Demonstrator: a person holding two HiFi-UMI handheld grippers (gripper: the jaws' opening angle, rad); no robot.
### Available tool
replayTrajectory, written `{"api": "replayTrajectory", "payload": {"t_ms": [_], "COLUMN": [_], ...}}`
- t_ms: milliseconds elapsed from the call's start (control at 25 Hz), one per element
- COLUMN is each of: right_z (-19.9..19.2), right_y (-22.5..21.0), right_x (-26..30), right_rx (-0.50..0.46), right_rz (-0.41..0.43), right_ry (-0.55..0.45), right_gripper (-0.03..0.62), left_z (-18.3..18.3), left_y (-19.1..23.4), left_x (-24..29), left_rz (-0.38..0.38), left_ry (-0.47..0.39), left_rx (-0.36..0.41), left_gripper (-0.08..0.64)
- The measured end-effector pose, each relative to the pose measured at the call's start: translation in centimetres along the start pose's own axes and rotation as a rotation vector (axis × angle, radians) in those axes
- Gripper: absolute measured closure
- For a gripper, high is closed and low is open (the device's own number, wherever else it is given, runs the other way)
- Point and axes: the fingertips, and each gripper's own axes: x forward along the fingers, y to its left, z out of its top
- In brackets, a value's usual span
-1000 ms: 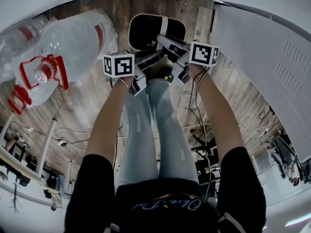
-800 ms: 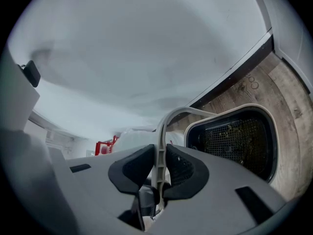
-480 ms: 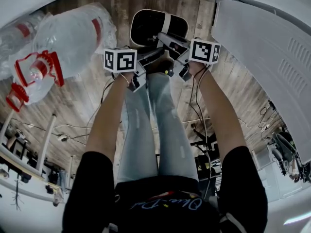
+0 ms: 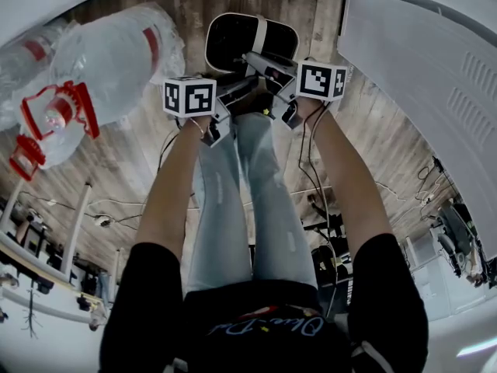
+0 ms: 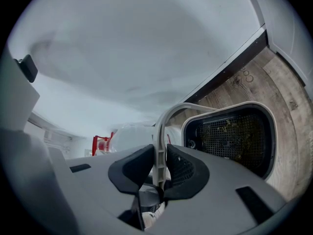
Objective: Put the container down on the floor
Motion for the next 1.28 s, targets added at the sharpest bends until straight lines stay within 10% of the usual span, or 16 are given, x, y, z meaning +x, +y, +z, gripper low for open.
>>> {"api": "replayTrajectory", "payload": {"t_ms": [1280], "right_z": [1.0], "right_y": [1.2], "right_x": [1.2], "right_rx": [0.074], "right_rz": [-0.023], "right_ry": [-0.149], "right_gripper": [0.500], "left_z": [2.9], "left_y": [4.6], "left_x": [-5.8], "left_rz": [0.228], "left_ry": [-0.178], "left_rx": [0.139], "left_gripper": [0.463]}}
